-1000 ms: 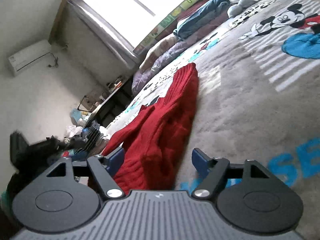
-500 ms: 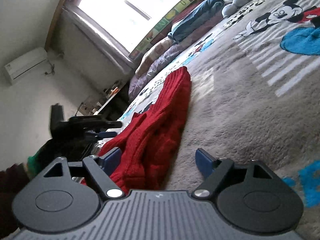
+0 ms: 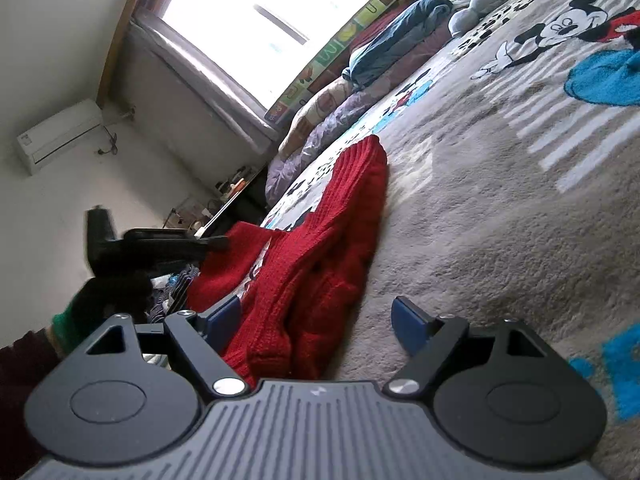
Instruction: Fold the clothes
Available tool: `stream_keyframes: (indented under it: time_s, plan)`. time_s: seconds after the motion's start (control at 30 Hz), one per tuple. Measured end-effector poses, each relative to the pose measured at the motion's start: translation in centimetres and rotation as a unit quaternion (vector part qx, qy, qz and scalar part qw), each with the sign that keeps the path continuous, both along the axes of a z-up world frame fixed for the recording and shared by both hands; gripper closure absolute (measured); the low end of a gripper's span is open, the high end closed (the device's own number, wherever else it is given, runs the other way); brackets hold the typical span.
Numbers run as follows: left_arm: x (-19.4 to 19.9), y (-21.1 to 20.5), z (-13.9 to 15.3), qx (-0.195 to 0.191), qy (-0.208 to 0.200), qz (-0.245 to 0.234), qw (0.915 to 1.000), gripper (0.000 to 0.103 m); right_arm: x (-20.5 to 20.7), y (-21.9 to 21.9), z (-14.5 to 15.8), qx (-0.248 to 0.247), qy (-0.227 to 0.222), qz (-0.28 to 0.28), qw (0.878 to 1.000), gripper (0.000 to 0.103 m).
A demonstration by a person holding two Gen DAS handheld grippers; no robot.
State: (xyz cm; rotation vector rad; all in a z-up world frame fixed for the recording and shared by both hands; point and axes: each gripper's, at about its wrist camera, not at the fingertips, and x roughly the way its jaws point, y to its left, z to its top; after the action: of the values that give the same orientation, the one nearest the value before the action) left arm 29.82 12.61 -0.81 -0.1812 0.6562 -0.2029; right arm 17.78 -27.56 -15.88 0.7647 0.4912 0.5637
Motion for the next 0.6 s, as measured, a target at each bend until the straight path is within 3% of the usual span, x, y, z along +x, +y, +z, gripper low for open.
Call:
stream_keyframes:
  time_s: [0.27,0.6]
  plan:
    - [-6.2,5.7,0.5,-0.049,-0.038,0.049,0.9969,0.097,0.0,0.1,0.1,-0.001,0.001,0.001,1.000,0.021]
    - [-11.6,12.7,-4.3,-0.117,-0.035,0.128,0.9842,0.097,-0.1,0.3,0.2,-0.004,0.000,0.002,1.000,0.019]
